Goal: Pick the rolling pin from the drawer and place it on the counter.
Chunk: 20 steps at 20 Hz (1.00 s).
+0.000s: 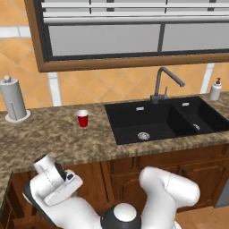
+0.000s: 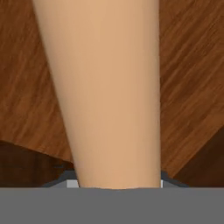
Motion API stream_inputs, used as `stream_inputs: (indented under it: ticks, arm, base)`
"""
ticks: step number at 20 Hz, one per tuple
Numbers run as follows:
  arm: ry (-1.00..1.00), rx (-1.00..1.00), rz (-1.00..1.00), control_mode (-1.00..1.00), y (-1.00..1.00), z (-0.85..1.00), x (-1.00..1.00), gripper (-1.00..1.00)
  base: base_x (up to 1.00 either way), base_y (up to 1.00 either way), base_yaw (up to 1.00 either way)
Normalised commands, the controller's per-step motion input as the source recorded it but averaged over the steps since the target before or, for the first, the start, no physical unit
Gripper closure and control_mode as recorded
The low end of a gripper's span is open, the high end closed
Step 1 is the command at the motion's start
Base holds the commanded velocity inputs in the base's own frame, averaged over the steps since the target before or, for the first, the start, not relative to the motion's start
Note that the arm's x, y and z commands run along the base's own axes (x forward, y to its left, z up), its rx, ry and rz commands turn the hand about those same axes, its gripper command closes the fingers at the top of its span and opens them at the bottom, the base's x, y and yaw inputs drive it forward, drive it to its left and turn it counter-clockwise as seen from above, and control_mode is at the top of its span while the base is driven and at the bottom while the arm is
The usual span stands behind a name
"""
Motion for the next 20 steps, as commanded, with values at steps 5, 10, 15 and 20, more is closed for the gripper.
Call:
stream_inputs:
  ticks: [5,10,15,20]
  arm:
    - [-0.14,-0.01,0.22,-1.0,-0.19,1.0,-0.4,1.0]
    - [-0.04,0.04,0.16,-1.0,-0.62,1.0,0.62,1.0]
    - [0.0,0.1,0.14,-1.0,-0.25,0.96,0.88,1.0]
    - [0.04,0.09,0.05,-1.0,0.08,0.29,1.0,1.0]
  base:
    - [0.0,0.0,0.0]
    - [0.0,0.0,0.0]
    - [0.0,0.0,0.0]
    - [0.0,0.0,0.0]
